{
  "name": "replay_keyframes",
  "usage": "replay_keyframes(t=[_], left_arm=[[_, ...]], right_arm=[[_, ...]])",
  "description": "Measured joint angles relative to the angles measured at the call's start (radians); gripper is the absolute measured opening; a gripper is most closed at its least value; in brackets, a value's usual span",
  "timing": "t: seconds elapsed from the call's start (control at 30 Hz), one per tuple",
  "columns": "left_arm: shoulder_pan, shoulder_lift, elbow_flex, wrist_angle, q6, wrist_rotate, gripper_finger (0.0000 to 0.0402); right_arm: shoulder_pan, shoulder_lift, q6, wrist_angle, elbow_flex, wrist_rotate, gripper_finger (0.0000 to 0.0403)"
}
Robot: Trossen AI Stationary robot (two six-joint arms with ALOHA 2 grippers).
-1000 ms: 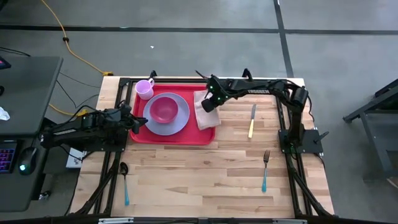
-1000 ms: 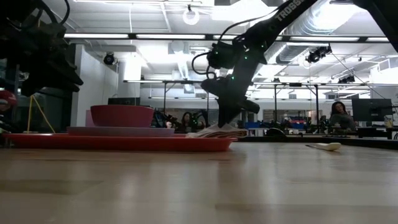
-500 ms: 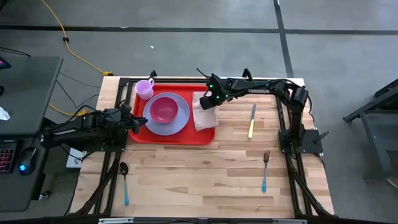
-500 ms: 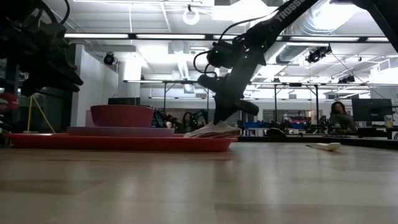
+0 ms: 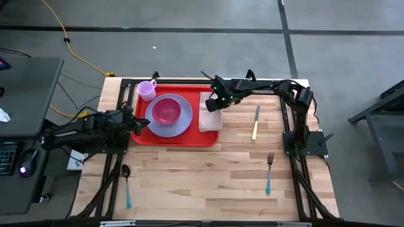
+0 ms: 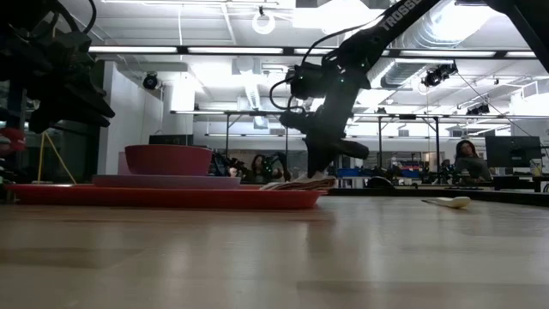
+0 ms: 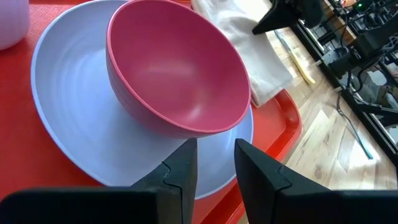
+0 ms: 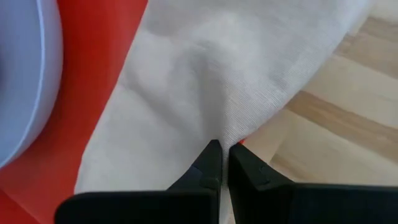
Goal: Set up tray
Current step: Put the white table napkin on the red serving tray to the right of the purple plate
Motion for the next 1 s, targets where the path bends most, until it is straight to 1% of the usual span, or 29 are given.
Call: replay_keyframes(t=[0.17,0.47,0.73,1.0], left_arm=[[0.000,0.000,0.000,0.000,0.000,-0.020,0.0138],[0.000,0.000,0.000,0.000,0.000,-0.023,0.0138],[0.000,0.000,-0.001,0.000,0.000,-0.023,0.0138],[0.000,0.000,-0.001,0.000,0.000,-0.023,0.0138]], right_arm=[[0.021,0.000,0.045,-0.002,0.000,-0.015,0.0000],[0.045,0.006,0.116,0.004,0.000,-0.022,0.0000],[0.074,0.046,0.159,0.082,0.000,-0.049,0.0000],[0.089,0.053,0.183,0.102,0.000,-0.024,0.0000]])
